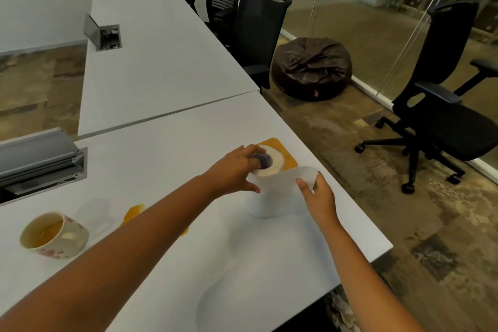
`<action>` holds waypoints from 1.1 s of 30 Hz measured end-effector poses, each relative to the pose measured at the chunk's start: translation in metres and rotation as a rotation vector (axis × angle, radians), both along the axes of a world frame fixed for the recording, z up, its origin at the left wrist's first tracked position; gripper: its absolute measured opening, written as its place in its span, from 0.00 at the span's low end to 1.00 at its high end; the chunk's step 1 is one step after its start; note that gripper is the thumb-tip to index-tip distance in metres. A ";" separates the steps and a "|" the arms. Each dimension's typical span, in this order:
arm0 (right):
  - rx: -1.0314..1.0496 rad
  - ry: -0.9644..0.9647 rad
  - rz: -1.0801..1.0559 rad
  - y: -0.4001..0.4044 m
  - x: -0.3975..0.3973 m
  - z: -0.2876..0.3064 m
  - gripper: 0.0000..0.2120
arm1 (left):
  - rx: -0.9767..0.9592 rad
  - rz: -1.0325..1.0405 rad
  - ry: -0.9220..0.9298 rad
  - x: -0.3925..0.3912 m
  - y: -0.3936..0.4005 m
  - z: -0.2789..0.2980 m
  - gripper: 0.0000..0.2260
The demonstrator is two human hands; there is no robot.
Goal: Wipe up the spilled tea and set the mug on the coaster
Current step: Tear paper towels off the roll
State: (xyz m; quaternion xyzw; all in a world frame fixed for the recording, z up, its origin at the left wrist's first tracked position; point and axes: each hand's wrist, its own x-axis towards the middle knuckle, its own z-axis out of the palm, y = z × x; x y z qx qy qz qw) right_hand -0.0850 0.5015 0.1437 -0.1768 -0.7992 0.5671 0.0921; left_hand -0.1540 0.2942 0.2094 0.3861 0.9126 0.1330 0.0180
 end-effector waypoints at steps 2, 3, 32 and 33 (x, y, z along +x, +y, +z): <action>-0.029 -0.027 -0.004 0.005 0.000 -0.003 0.24 | 0.009 -0.015 0.011 -0.001 0.002 -0.003 0.27; -0.033 -0.038 -0.014 0.007 0.001 -0.004 0.25 | 0.000 -0.024 0.028 -0.001 0.002 -0.004 0.27; -0.146 -0.055 -0.359 0.075 -0.002 0.004 0.18 | 0.032 0.253 0.065 -0.020 0.008 -0.008 0.24; -0.156 -0.042 -0.361 0.073 -0.003 0.007 0.20 | 0.034 0.255 0.062 -0.019 0.008 -0.008 0.24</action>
